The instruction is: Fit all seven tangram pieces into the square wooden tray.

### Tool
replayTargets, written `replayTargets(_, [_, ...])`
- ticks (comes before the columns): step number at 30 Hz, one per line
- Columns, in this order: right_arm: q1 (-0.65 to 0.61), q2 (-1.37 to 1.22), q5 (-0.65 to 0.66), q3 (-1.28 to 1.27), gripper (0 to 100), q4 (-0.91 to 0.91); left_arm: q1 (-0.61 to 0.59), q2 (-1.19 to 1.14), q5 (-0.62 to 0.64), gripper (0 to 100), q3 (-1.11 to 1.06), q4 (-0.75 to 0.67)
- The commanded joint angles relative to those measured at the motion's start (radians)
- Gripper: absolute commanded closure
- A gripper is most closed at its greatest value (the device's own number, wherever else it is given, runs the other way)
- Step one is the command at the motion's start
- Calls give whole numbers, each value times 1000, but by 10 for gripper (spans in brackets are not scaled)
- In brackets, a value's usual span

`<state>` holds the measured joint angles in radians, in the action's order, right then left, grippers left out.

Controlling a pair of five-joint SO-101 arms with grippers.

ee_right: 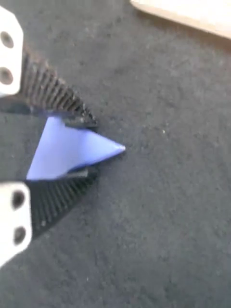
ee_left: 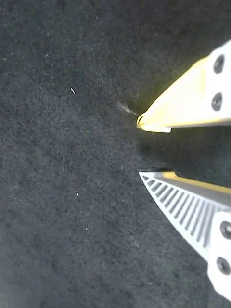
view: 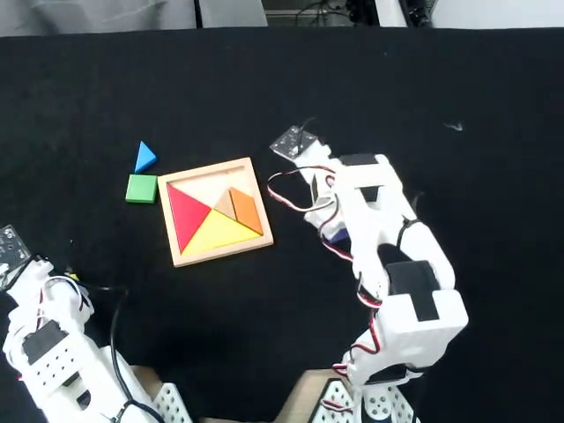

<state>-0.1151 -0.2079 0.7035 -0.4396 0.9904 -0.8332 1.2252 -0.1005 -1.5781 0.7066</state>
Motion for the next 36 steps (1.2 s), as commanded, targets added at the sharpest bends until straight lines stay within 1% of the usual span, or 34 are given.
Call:
replayTargets(1, [17, 160, 11, 25, 731, 110, 12, 12, -5, 855, 8, -20])
replayTargets(3, [11, 266, 64, 7, 727, 161, 12, 12, -5, 855, 8, -20])
replayTargets(6, [-8, 414, 226, -90, 727, 193, 12, 12, -5, 855, 8, -20])
replayTargets(9, [-23, 493, 299, -214, 727, 190, 12, 12, -5, 855, 8, -20])
replayTargets(12, [-11, 486, 310, -260, 727, 166, 12, 12, -5, 855, 8, -20])
replayTargets(15, [-2, 426, 316, -260, 727, 160, 12, 12, -5, 855, 8, -20])
replayTargets(19, [-18, 334, 377, -254, 727, 135, 12, 12, -5, 855, 1, -21])
replayTargets(22, [-17, 283, 377, -236, 727, 78, 12, 12, -5, 855, 1, -21])
replayTargets(29, [-12, 191, 377, -229, 727, 66, 12, 12, -5, 855, 1, -21])
replayTargets(34, [0, 142, 381, -223, 792, 17, 12, 12, -5, 855, 1, -21])
replayTargets(36, [0, 124, 381, -222, 797, 11, 12, 12, -5, 855, 1, -21])
